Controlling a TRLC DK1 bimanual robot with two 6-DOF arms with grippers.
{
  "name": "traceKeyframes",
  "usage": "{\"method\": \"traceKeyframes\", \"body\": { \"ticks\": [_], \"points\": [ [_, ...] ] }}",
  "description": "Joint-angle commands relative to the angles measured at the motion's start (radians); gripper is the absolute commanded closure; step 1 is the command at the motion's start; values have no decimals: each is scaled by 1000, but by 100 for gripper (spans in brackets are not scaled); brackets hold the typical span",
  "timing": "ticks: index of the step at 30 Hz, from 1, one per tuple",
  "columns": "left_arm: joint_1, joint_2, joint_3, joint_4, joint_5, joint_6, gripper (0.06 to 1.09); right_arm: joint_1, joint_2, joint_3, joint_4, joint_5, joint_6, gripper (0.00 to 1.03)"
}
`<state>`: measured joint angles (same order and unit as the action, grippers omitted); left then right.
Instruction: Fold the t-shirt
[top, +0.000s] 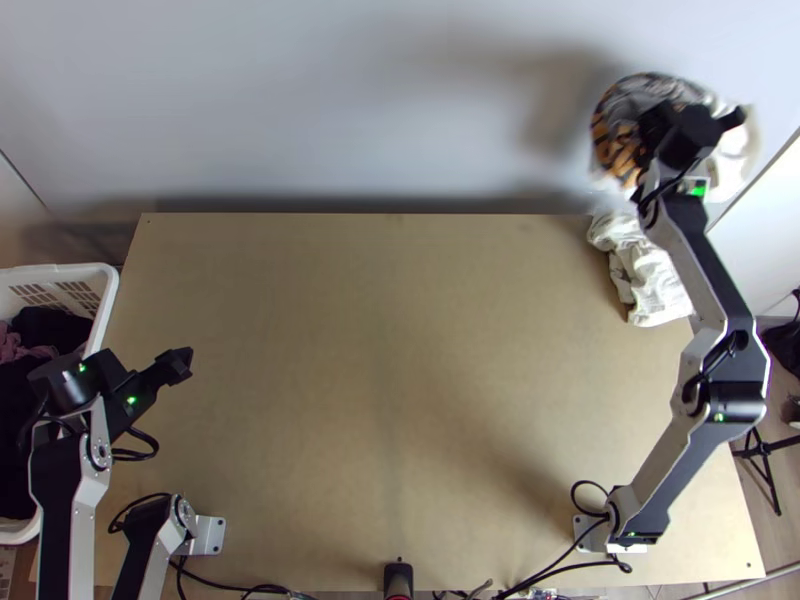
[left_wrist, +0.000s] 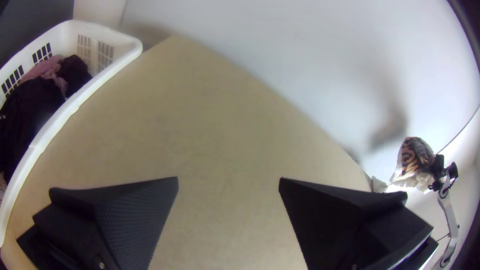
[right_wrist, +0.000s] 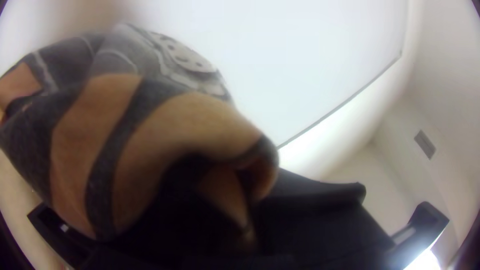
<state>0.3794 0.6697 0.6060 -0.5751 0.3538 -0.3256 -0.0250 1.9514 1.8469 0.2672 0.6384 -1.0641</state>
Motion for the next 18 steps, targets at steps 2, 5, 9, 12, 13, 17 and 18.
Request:
{"method": "traceKeyframes", "body": {
  "ticks": [2,5,9,12,13,17,18],
  "points": [
    [-5,-47,-26,-14,1,-6,11,-55,136,272,26,-5,-17,100],
    [-4,-48,-12,-16,-1,-7,11,-67,149,295,24,-6,-50,100],
    [4,-48,-17,-14,-3,8,11,-108,144,262,26,-9,-80,100],
    [6,-50,-29,-14,-3,19,11,-141,84,140,30,-39,-89,100],
    [6,-50,-31,-14,-3,19,11,-153,66,92,58,-51,-91,100],
    [4,-47,-29,-11,-3,19,11,-188,-6,-58,99,-89,-114,100],
    [3,-44,-28,-8,-3,19,11,-199,-23,-94,99,-92,-114,100]
  ]
}}
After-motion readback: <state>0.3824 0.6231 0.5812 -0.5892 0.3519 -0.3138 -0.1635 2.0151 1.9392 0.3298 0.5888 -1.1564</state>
